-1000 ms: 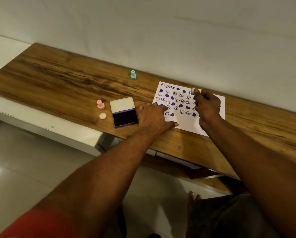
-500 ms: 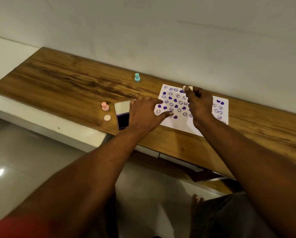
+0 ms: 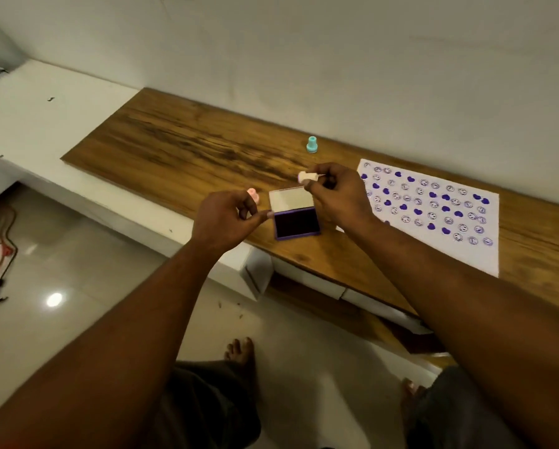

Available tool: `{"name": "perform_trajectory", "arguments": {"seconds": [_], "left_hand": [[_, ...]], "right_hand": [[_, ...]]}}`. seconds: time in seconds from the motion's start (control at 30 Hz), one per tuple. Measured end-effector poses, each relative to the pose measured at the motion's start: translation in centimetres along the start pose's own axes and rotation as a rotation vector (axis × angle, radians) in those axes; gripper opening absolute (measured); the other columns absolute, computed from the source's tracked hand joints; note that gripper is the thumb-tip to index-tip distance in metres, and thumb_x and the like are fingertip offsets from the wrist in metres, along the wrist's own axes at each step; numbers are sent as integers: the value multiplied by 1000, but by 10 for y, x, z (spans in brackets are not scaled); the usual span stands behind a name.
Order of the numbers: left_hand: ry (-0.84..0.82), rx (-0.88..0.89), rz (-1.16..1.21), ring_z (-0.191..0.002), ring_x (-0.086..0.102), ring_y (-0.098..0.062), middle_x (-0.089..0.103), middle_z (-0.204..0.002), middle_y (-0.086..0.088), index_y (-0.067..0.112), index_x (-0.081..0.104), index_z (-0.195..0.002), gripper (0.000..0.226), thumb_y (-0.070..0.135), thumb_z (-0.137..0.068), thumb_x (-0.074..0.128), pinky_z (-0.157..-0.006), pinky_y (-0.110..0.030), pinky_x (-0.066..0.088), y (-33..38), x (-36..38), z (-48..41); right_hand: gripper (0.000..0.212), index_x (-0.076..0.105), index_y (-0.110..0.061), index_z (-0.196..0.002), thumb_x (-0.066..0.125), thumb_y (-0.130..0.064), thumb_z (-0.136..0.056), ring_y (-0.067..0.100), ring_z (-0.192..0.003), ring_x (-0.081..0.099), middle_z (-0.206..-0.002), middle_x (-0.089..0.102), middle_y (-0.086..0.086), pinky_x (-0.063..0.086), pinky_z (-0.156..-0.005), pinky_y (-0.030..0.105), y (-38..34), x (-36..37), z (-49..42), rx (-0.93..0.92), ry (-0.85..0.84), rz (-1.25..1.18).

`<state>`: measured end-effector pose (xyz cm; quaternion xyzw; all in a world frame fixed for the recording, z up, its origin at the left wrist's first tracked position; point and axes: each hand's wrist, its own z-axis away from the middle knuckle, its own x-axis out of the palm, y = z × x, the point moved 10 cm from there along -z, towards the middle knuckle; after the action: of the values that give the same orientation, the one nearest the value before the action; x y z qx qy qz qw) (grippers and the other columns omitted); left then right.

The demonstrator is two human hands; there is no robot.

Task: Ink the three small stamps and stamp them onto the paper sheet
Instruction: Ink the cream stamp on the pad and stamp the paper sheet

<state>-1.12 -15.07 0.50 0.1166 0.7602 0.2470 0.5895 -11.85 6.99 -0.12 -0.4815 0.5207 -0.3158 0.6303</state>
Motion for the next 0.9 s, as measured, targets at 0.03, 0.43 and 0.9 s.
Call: {"name": "perform_trajectory", "arguments": {"seconds": [0.03, 0.43, 0.9], "left_hand": [[-25, -17, -5, -59, 59, -3, 62, -63, 15, 31, 71, -76, 40, 69, -73, 82, -53, -23, 43, -7, 0, 2], [-28, -192, -102, -87, 67, -11, 70, -99, 12, 33, 73, -119, 54, 66, -76, 77, -72, -35, 58, -53, 19, 15], [29, -195, -100, -78, 54, -7, 67, -96, 11, 34, 78, -112, 31, 46, -83, 79, -56, -22, 34, -39, 26, 10]], "right_hand": [[29, 73, -27, -114, 78, -40, -89, 7, -91, 69, -99, 73, -11, 57, -71, 21, -5, 13, 2, -32, -40, 61], [30, 71, -29, -123, 66, -38, -95, 8, -93, 65, -107, 74, -8, 56, -84, 31, -36, 116, 22, -345, -261, 529], [32, 64, -29, -133, 54, -33, -103, 25, -97, 68, -108, 74, 4, 53, -91, 41, -38, 132, 21, -413, -312, 911]]}}
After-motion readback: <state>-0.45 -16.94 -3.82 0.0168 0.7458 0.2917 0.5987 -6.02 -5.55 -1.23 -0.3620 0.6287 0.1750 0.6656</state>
